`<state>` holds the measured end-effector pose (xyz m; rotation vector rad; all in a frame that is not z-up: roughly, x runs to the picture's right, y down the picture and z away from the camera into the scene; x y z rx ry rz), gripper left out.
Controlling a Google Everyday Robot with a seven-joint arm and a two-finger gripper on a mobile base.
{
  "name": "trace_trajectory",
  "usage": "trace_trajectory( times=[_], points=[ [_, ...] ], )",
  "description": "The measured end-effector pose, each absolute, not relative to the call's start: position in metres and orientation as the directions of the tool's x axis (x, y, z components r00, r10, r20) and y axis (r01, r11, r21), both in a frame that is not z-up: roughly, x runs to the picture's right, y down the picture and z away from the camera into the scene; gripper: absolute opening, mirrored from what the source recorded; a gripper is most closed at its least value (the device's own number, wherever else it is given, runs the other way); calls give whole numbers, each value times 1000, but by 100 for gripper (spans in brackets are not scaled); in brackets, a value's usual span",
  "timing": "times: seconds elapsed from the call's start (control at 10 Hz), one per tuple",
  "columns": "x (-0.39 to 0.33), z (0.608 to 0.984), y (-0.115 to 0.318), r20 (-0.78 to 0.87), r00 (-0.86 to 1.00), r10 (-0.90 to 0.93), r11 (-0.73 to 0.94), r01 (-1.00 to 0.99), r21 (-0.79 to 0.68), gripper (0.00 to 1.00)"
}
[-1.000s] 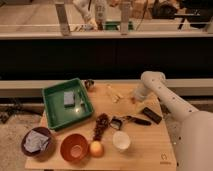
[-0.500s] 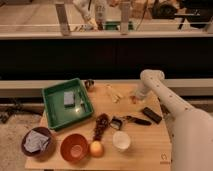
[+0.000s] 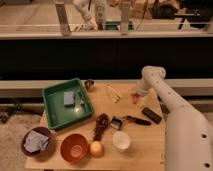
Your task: Place pepper in paper cup
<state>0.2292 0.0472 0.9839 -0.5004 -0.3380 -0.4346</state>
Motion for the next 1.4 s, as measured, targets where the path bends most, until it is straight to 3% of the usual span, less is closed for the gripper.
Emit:
trace_trajectory(
  times=[0.6,0.8,1.4],
  points=[
    [230,992,43,367,843,-394,778,518,-355,79],
    [230,991,44,366,843,-395,777,519,-356,66],
    [234,987,44,348,842,-411,773,525,-357,5]
  ],
)
